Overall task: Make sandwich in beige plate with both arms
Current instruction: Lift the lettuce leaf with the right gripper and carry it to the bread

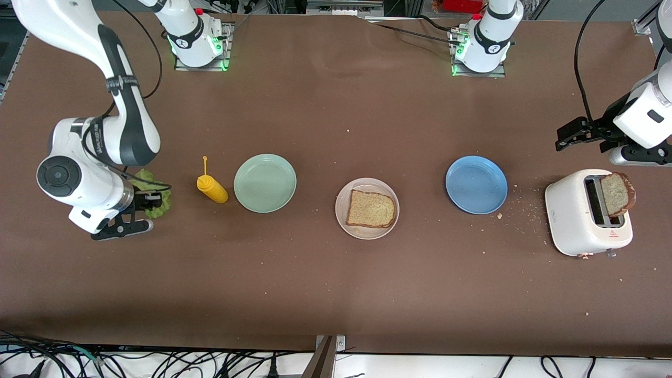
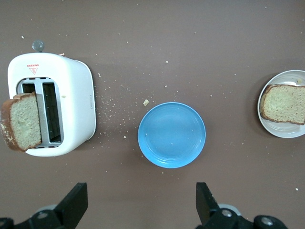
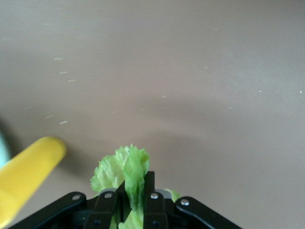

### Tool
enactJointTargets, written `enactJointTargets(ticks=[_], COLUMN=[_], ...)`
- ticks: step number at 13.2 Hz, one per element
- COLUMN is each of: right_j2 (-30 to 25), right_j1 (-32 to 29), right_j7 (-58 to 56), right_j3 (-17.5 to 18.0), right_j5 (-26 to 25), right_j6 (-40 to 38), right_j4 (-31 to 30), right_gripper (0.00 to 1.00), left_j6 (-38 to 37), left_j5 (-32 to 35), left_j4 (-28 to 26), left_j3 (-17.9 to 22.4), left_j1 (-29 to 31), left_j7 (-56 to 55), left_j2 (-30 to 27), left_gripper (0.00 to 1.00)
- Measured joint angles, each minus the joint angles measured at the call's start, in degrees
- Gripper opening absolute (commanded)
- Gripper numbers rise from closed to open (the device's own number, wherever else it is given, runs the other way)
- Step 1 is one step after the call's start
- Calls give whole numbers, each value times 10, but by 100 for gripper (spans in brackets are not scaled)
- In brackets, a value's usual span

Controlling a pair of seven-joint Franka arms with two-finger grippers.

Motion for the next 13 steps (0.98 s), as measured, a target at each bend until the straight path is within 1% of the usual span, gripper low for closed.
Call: enactJointTargets(ticks=[3,5,7,11,13], right_j2=[-37,-56,-68,-73,-61], right_j1=[27,38,53,107,145], right_j7=[-2,-2,-2,16,55], right_j3=[19,48,71,115,127], right_j5=[0,12,33,44,61], right_j6=[-82,-128,-152,-147,-102], right_j4=[39,65,84,90,89], right_gripper=[0,0,0,0,0], left_j6=[0,0,0,0,0], left_j5=[0,0,0,0,0], left_j4=[0,0,0,0,0], left_j3=[0,0,0,0,0], left_j1=[0,0,0,0,0], left_j7=[0,0,0,0,0], left_j2=[0,0,0,0,0], left_gripper=[100,100,100,100,100])
